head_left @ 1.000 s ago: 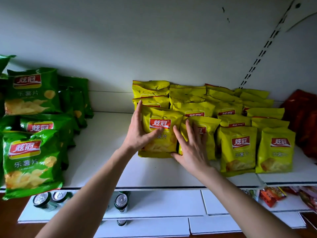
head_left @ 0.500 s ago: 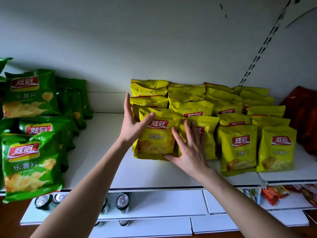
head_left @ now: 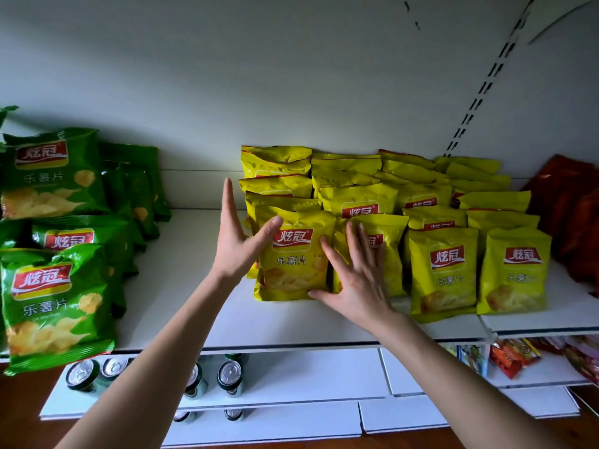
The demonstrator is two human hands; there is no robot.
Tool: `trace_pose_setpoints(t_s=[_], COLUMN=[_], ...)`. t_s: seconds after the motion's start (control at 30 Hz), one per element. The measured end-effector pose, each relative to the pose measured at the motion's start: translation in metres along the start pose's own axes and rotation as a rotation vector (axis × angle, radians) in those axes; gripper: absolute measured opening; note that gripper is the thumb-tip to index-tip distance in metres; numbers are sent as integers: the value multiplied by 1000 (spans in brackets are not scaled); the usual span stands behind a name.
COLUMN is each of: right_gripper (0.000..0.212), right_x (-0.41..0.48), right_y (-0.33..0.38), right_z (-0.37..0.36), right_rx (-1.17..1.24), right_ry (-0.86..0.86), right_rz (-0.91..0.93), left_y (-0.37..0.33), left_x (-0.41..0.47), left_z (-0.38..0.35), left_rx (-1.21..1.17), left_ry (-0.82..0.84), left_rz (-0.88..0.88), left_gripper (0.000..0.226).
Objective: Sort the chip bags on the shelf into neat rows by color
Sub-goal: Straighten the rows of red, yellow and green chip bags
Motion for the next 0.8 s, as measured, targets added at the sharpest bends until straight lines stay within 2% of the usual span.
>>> trace_pose_setpoints(t_s=[0.1,0.2,0.27,0.3,0.43,0.57,0.67,0.8], right_gripper=[94,75,70,70,78,94,91,81], right_x=[-3,-11,-19,-21,-17,3,2,-6], right_y=[-10,-30,-40,-41,-42,-45,-43,-48], right_z=[16,33,37,35,19,12,9,1], right_rx=[87,98,46,26,1,-48,-37,-49], right_ry=[-32,-41,-26,-23,-35,-83,-104,-33], right_rz=[-34,-81,-78,-64,-58,-55,-35,-59], left_y=[-12,-39,-41,-36,-14,-15,-17,-13], left_x=[-14,-40,-63,-68,-68,-57,-55,-54], left_z=[12,-1,-24,-35,-51,-48,-50,-53], left_rx=[221,570,715,778,981,970,985,1030], left_ry=[-38,-22,91,157,306,282,278,313], left_rz=[-163,-586,-833,-890,-884,-870,-887,-880], left_gripper=[124,96,80,80,89,95,109,114])
Point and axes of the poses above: each hand's wrist, its own x-axis towards the middle knuckle, its own z-axis out of the back of the hand, y = z × x, the point moved 8 cm from there along x, towards the middle knuckle, and after that the axes turned 12 degrees about -y, right-handed, at the moved point
